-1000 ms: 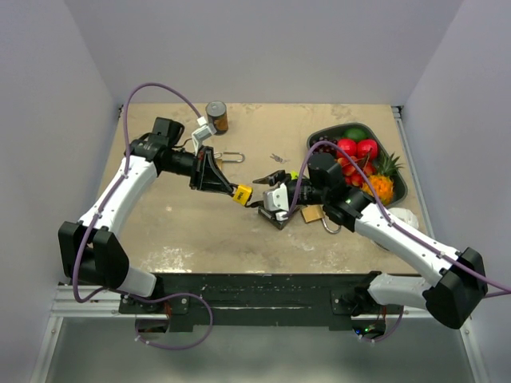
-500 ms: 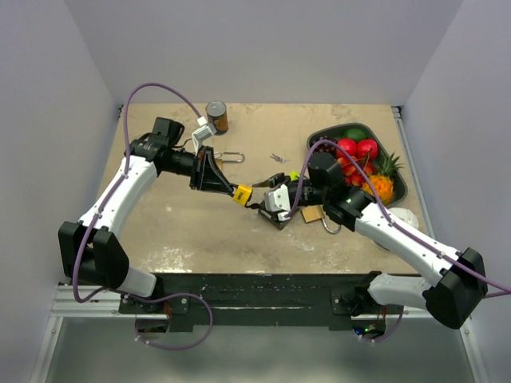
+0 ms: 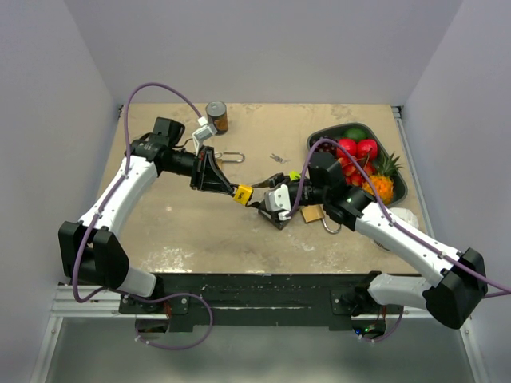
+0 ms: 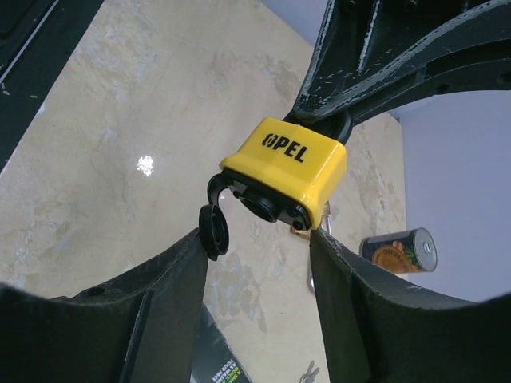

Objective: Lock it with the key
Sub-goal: Place the lock at the center of the board, then pick up the lock from the center of the board.

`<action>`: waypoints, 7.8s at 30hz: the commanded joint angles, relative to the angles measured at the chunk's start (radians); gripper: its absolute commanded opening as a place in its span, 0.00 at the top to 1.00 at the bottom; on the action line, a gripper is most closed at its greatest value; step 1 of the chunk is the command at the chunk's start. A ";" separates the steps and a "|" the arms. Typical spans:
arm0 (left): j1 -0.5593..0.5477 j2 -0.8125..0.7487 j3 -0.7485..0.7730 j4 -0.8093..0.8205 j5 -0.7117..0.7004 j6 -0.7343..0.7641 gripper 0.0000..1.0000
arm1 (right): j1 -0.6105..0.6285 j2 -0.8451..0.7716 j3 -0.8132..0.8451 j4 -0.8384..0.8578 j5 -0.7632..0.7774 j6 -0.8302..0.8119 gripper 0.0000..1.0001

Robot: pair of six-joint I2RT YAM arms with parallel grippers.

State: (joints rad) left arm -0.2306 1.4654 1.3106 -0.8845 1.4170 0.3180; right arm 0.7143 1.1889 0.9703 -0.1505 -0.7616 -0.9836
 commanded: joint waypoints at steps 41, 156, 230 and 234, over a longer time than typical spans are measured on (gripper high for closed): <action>-0.096 -0.008 -0.007 0.070 -0.154 -0.010 1.00 | 0.005 0.061 0.130 0.146 -0.067 0.238 0.61; 0.187 -0.114 -0.139 0.677 -0.628 -0.751 0.01 | 0.005 0.472 0.396 0.186 0.528 0.572 1.00; 0.094 0.516 0.262 0.559 -1.046 -0.047 0.04 | -0.127 0.807 0.782 -0.009 0.828 1.123 0.03; 0.076 0.575 0.302 0.562 -1.064 -0.023 0.08 | -0.141 0.758 0.742 -0.003 0.849 1.114 0.03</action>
State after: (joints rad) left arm -0.1356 1.9987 1.5410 -0.3355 0.3824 0.2295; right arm 0.5922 1.9896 1.7523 -0.1947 0.0845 0.1848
